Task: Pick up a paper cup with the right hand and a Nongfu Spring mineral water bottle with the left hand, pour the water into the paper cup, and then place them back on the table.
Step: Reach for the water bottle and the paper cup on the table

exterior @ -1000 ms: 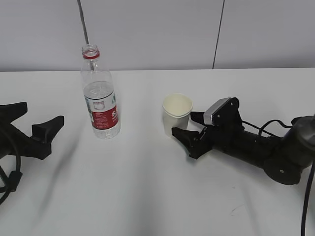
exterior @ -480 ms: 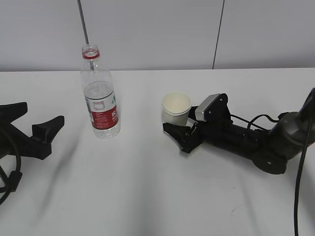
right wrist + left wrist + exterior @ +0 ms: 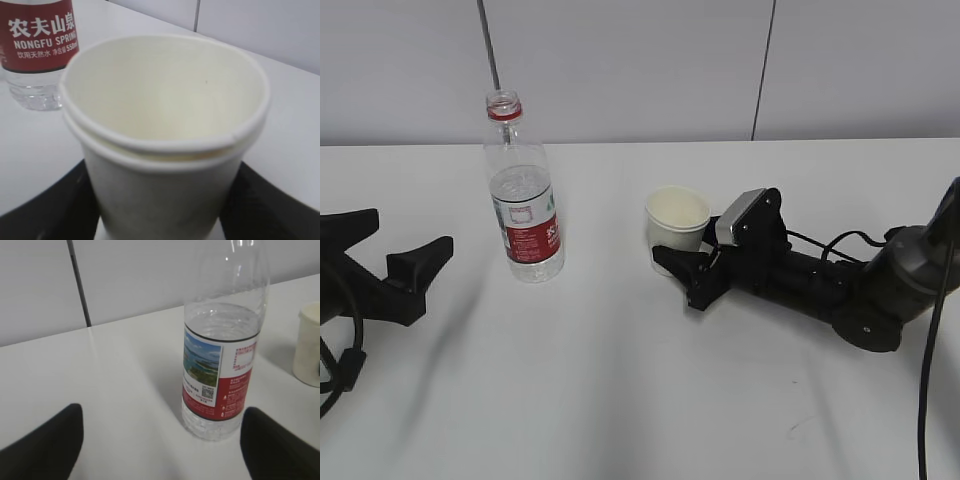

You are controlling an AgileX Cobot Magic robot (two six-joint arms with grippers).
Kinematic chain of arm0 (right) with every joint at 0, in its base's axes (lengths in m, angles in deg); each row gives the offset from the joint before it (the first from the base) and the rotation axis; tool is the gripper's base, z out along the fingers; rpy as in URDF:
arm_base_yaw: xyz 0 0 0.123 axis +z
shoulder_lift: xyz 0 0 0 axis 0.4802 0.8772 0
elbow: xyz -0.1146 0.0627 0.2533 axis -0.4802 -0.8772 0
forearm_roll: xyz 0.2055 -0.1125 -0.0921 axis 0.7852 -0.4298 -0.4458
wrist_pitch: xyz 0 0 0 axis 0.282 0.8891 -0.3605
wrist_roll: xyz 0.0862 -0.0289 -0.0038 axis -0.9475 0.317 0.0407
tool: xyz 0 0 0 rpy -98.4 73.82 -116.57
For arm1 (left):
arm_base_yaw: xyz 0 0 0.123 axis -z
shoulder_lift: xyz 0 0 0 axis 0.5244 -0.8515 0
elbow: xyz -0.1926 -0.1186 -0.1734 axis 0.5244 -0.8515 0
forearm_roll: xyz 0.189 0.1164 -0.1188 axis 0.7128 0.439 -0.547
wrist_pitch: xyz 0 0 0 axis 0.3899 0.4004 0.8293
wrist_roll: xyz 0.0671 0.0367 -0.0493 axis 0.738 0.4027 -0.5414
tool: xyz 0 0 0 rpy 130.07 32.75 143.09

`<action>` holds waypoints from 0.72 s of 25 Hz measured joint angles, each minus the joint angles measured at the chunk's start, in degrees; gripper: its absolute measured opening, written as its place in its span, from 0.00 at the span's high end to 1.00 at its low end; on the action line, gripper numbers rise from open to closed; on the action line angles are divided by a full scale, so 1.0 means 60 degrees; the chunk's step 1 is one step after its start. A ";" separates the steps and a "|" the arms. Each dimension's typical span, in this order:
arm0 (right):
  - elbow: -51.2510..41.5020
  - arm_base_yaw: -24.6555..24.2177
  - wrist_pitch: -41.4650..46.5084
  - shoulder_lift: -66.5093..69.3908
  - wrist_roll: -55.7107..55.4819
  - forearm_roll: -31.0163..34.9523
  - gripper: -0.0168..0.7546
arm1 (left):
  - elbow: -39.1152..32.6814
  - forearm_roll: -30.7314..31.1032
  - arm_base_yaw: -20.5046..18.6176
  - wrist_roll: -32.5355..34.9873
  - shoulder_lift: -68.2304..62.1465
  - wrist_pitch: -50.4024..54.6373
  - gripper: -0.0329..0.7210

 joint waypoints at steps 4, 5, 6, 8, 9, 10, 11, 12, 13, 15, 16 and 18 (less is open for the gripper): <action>0.0014 0.0000 -0.0035 0.0000 0.0000 -0.0342 0.37 | 0.0000 0.0155 0.0000 -0.0046 0.0000 0.0000 0.18; 0.0014 0.0000 -0.0054 0.0000 0.0000 -0.0378 0.37 | 0.0019 0.0267 0.0000 -0.0046 0.0000 -0.0009 0.18; 0.0014 0.0000 -0.0054 0.0000 0.0000 -0.0382 0.37 | 0.0052 0.0386 0.0000 -0.0046 0.0000 -0.0023 0.18; 0.0014 0.0000 -0.0054 0.0000 0.0000 -0.0397 0.37 | 0.0176 0.0624 0.0000 -0.0046 -0.0009 -0.0093 0.18; 0.0014 0.0000 -0.0054 0.0000 0.0000 -0.0397 0.37 | 0.0255 0.0687 0.0000 -0.0046 -0.0032 -0.0135 0.18; 0.0014 0.0000 -0.0054 0.0000 0.0000 -0.0397 0.37 | 0.0347 0.0725 0.0000 -0.0046 -0.0113 -0.0174 0.18; 0.0014 0.0000 -0.0054 0.0000 -0.0018 -0.0397 0.37 | 0.0443 0.0791 0.0000 -0.0046 -0.0249 -0.0221 0.18; 0.0014 0.0000 -0.0054 0.0000 -0.0007 -0.0397 0.37 | 0.0528 0.0843 0.0000 -0.0046 -0.0394 -0.0248 0.18; 0.0014 0.0000 -0.0054 0.0000 -0.0007 -0.0397 0.37 | 0.0633 0.0963 0.0000 -0.0046 -0.0585 -0.0317 0.18; 0.0014 0.0000 -0.0054 0.0000 -0.0007 -0.0397 0.37 | 0.0772 0.1135 0.0000 -0.0046 -0.0991 -0.0360 0.16; 0.0014 0.0000 -0.0054 0.0000 -0.0007 -0.0397 0.37 | 0.0828 0.1158 0.0000 -0.0046 -0.1230 -0.0377 0.16; 0.0014 0.0000 -0.0054 0.0000 -0.0022 -0.0397 0.37 | 0.0978 0.1219 0.0000 -0.0058 -0.1641 -0.0369 0.15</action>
